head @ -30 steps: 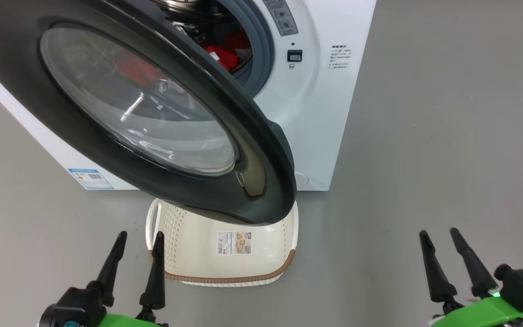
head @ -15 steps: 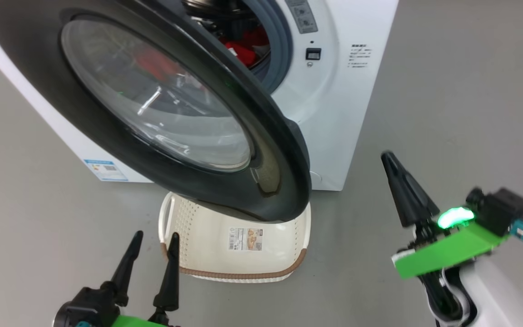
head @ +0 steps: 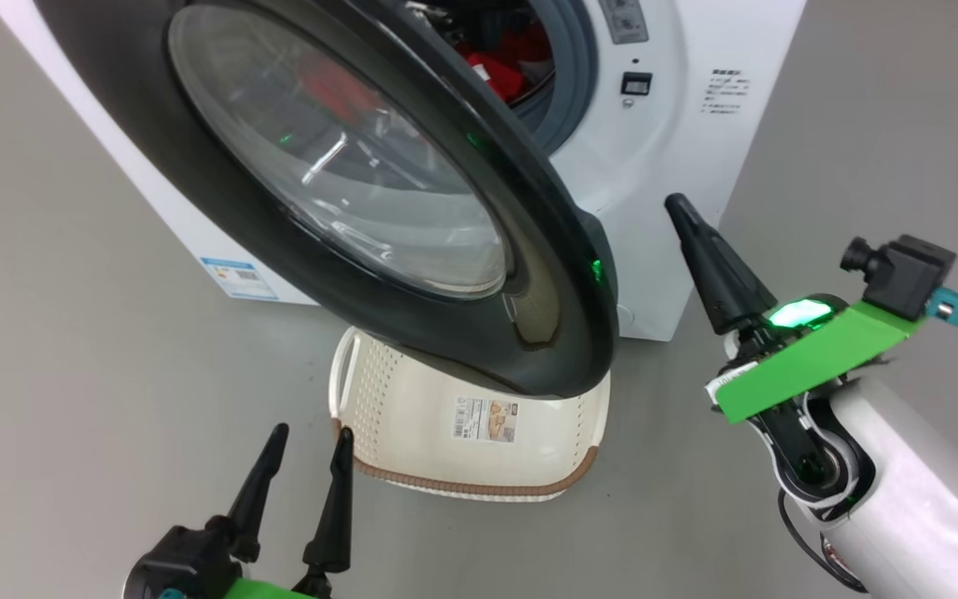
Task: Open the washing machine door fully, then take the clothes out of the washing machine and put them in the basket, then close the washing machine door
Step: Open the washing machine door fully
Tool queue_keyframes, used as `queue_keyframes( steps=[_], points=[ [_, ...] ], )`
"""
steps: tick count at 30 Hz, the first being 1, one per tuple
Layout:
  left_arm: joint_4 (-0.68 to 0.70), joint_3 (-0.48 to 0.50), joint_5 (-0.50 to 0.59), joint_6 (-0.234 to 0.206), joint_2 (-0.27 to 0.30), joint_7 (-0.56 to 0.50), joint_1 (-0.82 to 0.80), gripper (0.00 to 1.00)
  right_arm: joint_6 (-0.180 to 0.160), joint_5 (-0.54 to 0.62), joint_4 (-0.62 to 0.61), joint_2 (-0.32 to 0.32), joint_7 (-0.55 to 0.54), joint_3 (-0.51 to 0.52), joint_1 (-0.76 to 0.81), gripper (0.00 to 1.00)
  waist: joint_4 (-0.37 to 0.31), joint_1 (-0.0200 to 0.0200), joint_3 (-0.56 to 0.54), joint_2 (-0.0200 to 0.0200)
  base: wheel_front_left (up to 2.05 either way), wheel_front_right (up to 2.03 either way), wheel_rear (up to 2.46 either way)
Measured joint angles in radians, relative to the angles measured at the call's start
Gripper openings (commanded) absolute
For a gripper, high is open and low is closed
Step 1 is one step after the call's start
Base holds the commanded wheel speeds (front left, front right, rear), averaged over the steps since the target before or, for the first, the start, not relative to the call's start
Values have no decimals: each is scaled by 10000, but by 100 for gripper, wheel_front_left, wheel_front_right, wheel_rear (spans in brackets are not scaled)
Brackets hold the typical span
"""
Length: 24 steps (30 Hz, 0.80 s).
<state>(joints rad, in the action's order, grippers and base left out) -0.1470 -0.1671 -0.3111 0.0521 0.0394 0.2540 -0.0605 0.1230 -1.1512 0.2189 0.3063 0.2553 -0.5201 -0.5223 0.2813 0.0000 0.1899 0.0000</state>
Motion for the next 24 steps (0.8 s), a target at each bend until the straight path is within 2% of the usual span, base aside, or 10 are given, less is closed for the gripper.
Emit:
queue_keyframes(
  steps=[4,12,18,24],
  points=[
    [42,-121,-104,-27,0,0,-8,100,0,-1308,174,360,-165,-821,-527,0,151,0,157,1,0,0,0],
    [111,-293,-303,-121,-2,-2,-89,100,0,-3509,111,779,-1133,-1267,-1013,0,423,0,438,0,0,0,0],
    [127,-337,-384,-176,0,-2,-89,100,0,-4301,54,955,-2088,-1469,-1006,0,569,0,423,0,0,0,0],
    [151,-374,-426,-182,0,0,-74,100,-4,-4606,-284,1064,-2698,-1544,-886,0,700,0,190,0,0,0,0]
  ],
)
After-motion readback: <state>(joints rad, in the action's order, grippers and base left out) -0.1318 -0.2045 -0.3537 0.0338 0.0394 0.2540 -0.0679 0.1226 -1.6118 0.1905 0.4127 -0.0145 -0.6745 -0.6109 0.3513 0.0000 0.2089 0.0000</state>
